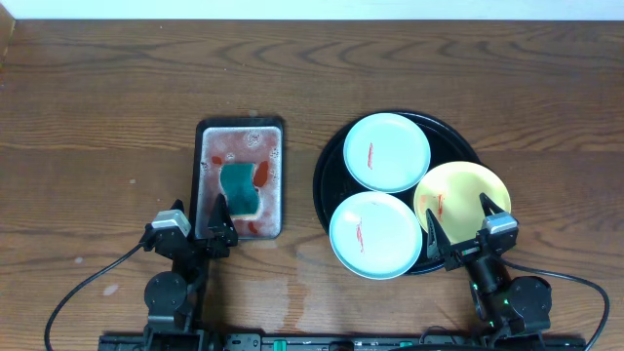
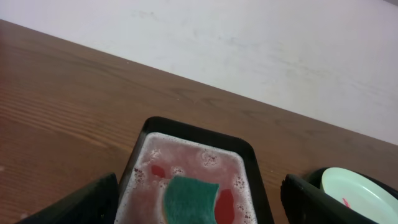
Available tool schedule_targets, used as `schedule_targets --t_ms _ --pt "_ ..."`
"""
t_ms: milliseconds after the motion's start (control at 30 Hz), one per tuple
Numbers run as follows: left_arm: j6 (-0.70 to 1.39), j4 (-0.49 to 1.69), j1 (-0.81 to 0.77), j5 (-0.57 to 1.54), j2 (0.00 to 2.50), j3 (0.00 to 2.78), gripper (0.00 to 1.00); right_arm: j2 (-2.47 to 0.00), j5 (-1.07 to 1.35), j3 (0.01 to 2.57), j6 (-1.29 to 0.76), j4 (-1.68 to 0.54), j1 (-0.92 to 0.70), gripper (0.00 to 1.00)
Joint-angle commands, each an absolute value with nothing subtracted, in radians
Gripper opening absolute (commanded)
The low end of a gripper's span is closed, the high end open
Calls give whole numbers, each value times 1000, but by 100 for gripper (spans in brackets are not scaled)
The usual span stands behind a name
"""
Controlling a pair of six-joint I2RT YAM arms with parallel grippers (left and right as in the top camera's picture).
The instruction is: Clean dirty plates on tray and stack at the side
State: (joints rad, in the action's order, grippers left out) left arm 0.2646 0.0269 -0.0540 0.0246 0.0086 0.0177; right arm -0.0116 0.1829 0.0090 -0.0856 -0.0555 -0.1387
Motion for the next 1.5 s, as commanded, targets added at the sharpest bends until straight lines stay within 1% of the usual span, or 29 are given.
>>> schedule_targets --t_ms 0,433,567,667,767,867,1033,1133,1300,1367,1467 --pt "256 69 -51 12 4 4 84 -8 184 5 -73 -56 -133 99" --pt "323 60 -51 26 4 4 84 -8 220 6 -73 -53 -133 99" --pt "323 44 -51 118 4 16 84 -8 306 28 -74 -53 -133 99" --pt "323 24 -51 176 4 54 84 -14 356 72 -102 -53 -133 99" --pt "317 22 -51 176 10 125 84 -44 372 154 -112 -76 -133 99" --pt "315 51 -51 176 70 234 84 -122 371 273 -111 -143 -133 99" --pt "315 283 -51 192 296 497 84 -363 371 548 -111 -314 -132 99" --pt "315 448 -51 202 459 685 84 -541 371 750 -111 -472 -132 99" --pt "315 781 -51 201 727 1003 84 -809 372 1047 -119 -769 -133 99" --pt "314 879 -51 198 813 1084 84 -897 371 1130 -118 -864 -133 99" --pt "315 963 -51 209 899 1145 84 -982 371 1188 -91 -939 -133 99"
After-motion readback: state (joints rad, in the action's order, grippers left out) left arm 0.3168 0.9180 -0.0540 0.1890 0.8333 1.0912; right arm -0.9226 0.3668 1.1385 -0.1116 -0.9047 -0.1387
